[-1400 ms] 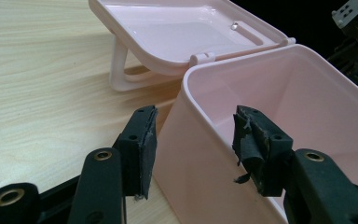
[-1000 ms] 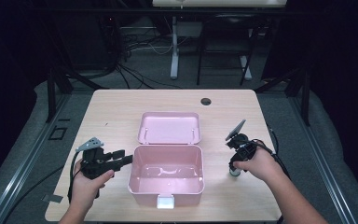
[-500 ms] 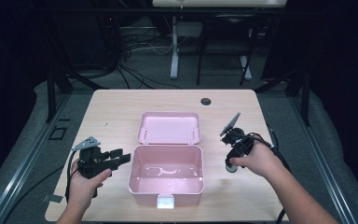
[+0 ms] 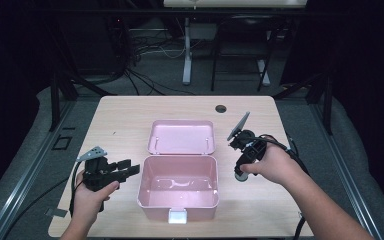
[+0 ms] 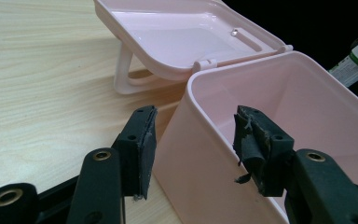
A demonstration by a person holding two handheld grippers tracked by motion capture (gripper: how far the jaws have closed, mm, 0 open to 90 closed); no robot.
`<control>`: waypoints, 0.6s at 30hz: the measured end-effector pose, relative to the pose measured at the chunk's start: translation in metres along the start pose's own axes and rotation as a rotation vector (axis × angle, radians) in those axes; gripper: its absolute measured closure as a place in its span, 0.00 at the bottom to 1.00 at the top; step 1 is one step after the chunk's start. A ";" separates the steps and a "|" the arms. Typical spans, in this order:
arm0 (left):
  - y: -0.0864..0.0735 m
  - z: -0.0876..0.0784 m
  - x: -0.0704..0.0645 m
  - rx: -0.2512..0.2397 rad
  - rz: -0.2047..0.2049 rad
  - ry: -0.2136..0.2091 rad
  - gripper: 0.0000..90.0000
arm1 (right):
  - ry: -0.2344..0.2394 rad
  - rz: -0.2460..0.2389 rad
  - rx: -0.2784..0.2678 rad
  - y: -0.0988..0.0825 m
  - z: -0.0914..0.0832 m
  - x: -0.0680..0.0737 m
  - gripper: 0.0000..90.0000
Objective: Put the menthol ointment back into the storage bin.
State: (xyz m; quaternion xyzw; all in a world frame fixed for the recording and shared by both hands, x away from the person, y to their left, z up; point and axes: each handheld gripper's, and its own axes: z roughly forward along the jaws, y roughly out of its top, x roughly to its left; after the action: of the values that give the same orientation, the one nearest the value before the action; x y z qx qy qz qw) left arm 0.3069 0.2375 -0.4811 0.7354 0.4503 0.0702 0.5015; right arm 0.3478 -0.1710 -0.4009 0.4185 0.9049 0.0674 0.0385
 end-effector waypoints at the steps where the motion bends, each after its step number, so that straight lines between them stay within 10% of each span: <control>1: 0.000 0.000 0.000 0.000 0.000 0.000 0.54 | -0.002 -0.005 -0.007 0.001 -0.003 0.001 0.56; 18: 0.000 -0.001 0.000 -0.005 0.001 -0.002 0.54 | 0.004 -0.073 -0.014 0.018 -0.033 0.023 0.56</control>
State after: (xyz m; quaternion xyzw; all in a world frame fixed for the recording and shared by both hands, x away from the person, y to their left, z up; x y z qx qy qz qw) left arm 0.3061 0.2381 -0.4809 0.7344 0.4494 0.0709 0.5036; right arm 0.3417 -0.1449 -0.3656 0.3848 0.9192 0.0730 0.0420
